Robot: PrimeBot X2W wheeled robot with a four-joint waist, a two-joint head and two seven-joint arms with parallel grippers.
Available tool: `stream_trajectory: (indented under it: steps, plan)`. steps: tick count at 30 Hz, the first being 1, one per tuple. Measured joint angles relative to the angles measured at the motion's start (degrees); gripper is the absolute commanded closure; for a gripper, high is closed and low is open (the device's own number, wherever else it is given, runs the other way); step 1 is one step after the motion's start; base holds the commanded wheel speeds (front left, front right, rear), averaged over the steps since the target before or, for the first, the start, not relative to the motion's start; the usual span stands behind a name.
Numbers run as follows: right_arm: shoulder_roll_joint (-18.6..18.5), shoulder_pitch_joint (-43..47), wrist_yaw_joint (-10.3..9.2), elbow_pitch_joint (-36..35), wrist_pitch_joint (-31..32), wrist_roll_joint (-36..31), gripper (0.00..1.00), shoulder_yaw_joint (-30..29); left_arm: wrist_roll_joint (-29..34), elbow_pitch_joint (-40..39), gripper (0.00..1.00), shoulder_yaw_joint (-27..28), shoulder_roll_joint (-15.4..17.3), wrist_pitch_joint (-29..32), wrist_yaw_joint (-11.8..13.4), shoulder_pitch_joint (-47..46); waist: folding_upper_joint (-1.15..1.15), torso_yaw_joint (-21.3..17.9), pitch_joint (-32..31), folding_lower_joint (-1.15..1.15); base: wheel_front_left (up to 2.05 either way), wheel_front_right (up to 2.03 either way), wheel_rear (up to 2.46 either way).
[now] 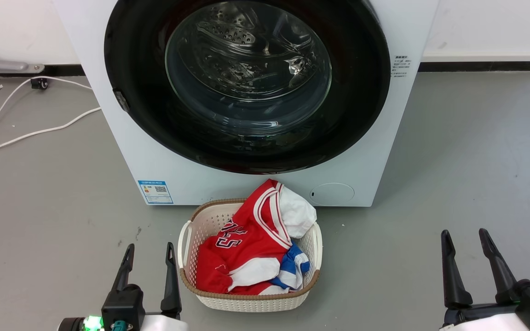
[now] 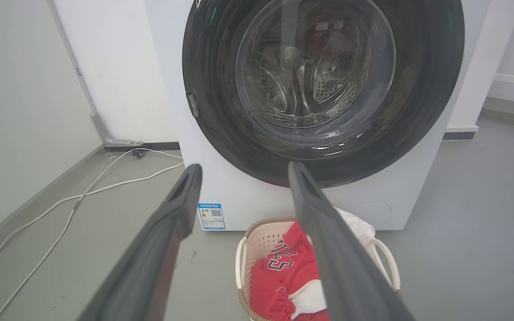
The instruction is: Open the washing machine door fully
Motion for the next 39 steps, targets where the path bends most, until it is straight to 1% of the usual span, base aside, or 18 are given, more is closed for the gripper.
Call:
stream_trajectory:
  steps: [7, 8, 9, 10, 14, 17, 19, 22, 26, 29, 32, 37, 39]
  plan:
    - [0.00, 0.00, 0.00, 0.09, 0.00, 0.00, 0.00, 0.08, 0.03, 0.19, 0.00, 0.05, -0.01, 0.01, 0.01, 0.00, 0.00, 0.02, -0.06, 0.00, 0.00, 0.00, 0.00]
    - [0.00, 0.00, 0.00, 0.10, 0.00, 0.00, 0.09, 0.11, 0.03, 0.22, 0.00, 0.04, -0.02, 0.01, 0.01, 0.00, 0.00, 0.05, -0.06, 0.00, 0.00, 0.00, 0.00]
    - [0.00, 0.00, 0.00, 0.11, 0.00, 0.00, 0.71, 0.14, 0.03, 0.24, 0.00, 0.04, -0.02, 0.00, 0.01, 0.00, 0.00, 0.07, -0.05, 0.00, 0.00, 0.00, 0.00]
    - [0.00, 0.00, 0.00, 0.11, 0.00, -0.01, 1.00, 0.26, 0.03, 0.29, 0.00, 0.07, -0.02, 0.01, 0.01, 0.00, 0.00, 0.09, -0.05, 0.00, 0.00, 0.00, 0.00]
    - [0.00, -0.01, 0.00, -0.04, 0.00, 0.56, 1.00, 0.73, 0.03, 0.36, 0.00, 0.05, -0.02, 0.00, 0.01, 0.00, 0.00, 0.14, -0.04, 0.00, 0.00, 0.00, 0.00]
    - [0.01, -0.02, -0.01, -0.23, 0.00, 7.39, 1.00, 0.97, 0.03, 0.45, 0.00, 0.15, -0.03, 0.00, 0.01, 0.00, 0.00, 0.09, -0.07, 0.00, 0.00, 0.00, 0.00]
    - [-0.02, -0.04, 0.00, -0.49, -0.01, 12.15, 1.00, 2.21, 0.02, 0.45, 0.00, 0.18, -0.04, 0.00, 0.01, 0.00, 0.00, 0.02, -0.09, 0.00, 0.00, 0.00, 0.00]
    - [0.09, -0.05, 0.00, -0.52, 0.00, 21.82, 1.00, 4.10, -0.01, 0.52, 0.00, 0.23, -0.04, 0.00, 0.00, 0.00, 0.00, -0.11, -0.13, 0.00, 0.00, 0.00, 0.00]
    - [0.03, -0.14, -0.01, -0.01, -0.01, 40.58, 1.00, 3.15, -0.01, 0.56, 0.00, 0.18, -0.04, 0.01, -0.05, 0.00, 0.00, -0.23, -0.21, 0.00, 0.00, 0.00, 0.00]
    - [0.10, -0.30, -0.01, 1.20, -0.01, 51.87, 1.00, 4.33, -0.02, 0.63, 0.00, 0.10, -0.05, 0.00, -0.05, 0.01, 0.00, -0.25, -0.28, 0.00, 0.00, 0.00, 0.00]
    - [0.07, -0.55, -0.01, 1.32, -0.01, 60.27, 1.00, 5.03, -0.03, 0.79, 0.00, -0.03, -0.07, 0.00, -0.07, 0.01, 0.00, -0.18, -0.31, 0.00, 0.00, 0.00, 0.00]
    - [0.07, -0.71, -0.01, 0.62, 0.00, 71.56, 1.00, 6.11, -0.03, 0.96, 0.00, -0.09, -0.07, 0.01, -0.07, 0.01, 0.00, 0.01, -0.30, 0.00, 0.00, 0.00, 0.00]
    - [0.03, -0.71, -0.01, -0.07, 1.30, 76.67, 1.00, 6.13, -0.04, 0.97, 0.00, -0.08, -0.07, 0.00, -0.07, 0.01, 0.00, 0.03, -0.28, 0.00, 0.00, 0.00, 0.00]
